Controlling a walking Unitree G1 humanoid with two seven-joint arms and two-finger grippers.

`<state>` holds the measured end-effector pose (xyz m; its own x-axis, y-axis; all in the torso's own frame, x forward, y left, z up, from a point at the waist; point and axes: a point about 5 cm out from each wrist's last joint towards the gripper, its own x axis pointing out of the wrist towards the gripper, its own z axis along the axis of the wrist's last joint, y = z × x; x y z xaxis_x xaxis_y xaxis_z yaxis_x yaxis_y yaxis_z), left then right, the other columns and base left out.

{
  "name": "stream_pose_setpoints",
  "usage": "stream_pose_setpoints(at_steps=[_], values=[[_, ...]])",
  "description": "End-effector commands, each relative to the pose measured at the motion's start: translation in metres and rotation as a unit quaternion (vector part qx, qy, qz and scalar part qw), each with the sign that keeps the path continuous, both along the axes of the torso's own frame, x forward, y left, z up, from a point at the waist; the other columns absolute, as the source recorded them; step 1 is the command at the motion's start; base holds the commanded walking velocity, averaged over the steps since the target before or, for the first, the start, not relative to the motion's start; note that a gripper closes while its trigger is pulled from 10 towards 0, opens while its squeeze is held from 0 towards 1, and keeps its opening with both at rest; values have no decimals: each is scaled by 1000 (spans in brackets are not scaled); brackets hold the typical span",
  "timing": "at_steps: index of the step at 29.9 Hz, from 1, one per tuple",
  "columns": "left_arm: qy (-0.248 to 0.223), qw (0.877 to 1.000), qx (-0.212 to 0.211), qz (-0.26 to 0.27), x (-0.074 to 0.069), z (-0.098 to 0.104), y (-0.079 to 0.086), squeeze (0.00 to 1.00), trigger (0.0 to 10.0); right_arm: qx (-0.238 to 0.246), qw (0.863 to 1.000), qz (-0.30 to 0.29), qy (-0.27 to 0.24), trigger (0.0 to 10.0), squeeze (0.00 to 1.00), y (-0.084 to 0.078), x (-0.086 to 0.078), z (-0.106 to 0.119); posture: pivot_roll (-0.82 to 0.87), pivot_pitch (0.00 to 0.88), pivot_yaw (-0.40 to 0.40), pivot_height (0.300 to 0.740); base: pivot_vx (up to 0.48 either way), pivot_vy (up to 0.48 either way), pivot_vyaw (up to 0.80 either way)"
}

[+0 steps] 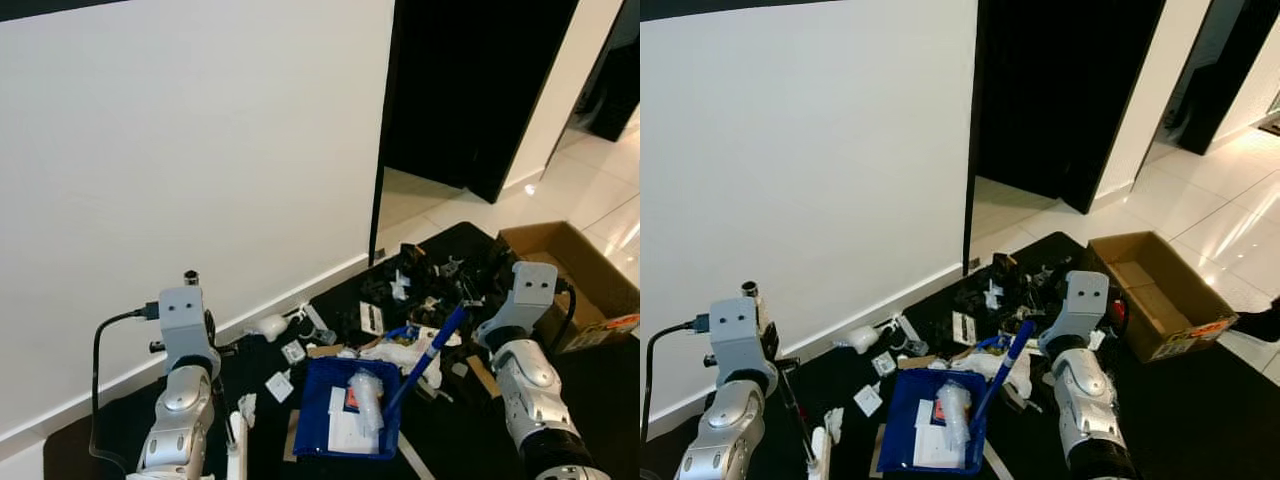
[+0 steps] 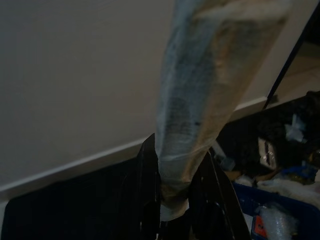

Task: Sweep floor

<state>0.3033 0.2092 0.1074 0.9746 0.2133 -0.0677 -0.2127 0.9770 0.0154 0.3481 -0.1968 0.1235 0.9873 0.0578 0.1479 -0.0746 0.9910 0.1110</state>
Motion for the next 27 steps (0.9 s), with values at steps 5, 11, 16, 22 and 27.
stream_pose_setpoints(at_steps=[5, 11, 16, 22, 27], values=[[-28, 999, 40, -11, 4, 14, -1, 0, 10000, 15, 1000, 2, -16, 10000, 0, 4, 2, 5, 32, 114, 41, 740, 0, 0, 0], [-28, 998, 50, -14, 6, 15, -3, 0, 10000, 19, 1000, -1, -17, 10000, 0, 2, 0, 4, 31, 114, 46, 740, 0, 0, 0], [-25, 998, 54, -7, 6, 14, -1, 0, 10000, 21, 1000, -3, -16, 10000, 0, 1, 0, 4, 32, 116, 46, 740, 96, -224, 0], [-25, 998, 54, -5, 7, 14, -1, 0, 10000, 20, 1000, -2, -14, 10000, 0, 1, 0, 3, 31, 117, 46, 740, 268, -390, 0], [-24, 998, 53, -5, 7, 13, -1, 0, 10000, 20, 1000, -2, -14, 10000, 0, 1, 0, 3, 31, 116, 47, 740, 270, -393, 0]])
